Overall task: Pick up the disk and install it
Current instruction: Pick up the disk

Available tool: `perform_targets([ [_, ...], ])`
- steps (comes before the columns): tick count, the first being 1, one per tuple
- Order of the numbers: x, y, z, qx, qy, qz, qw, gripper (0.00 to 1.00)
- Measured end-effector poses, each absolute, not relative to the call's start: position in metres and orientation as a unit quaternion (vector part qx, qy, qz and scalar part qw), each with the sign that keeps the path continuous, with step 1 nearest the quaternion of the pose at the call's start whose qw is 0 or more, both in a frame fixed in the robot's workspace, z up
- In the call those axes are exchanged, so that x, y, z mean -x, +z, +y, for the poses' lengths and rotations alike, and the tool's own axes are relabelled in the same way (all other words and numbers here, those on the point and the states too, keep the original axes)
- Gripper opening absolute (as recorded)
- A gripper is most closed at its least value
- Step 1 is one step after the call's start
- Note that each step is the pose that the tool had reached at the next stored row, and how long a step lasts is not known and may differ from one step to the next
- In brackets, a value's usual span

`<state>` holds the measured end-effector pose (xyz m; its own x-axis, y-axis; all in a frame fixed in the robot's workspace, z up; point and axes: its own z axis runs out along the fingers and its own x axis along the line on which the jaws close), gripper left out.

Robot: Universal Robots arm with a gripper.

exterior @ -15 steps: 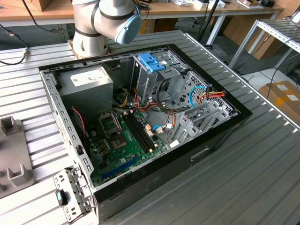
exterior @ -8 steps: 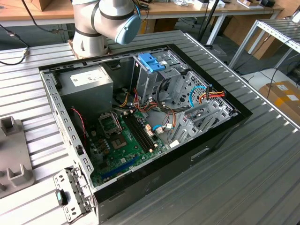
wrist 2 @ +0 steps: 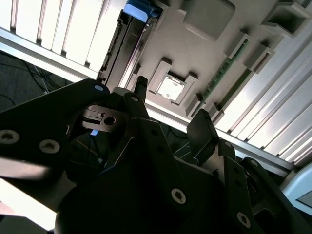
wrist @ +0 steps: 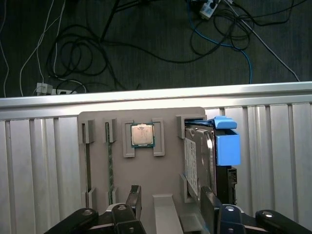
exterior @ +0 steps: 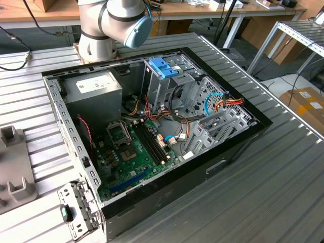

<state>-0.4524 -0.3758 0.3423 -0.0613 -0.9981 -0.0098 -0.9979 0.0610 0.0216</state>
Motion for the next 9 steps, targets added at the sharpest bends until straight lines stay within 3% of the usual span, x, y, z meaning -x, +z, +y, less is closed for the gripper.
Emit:
perform_targets([
  [9, 0.4527, 0.3403, -0.3748, -0.685, -0.011, -0.728, 0.004, 0.60],
])
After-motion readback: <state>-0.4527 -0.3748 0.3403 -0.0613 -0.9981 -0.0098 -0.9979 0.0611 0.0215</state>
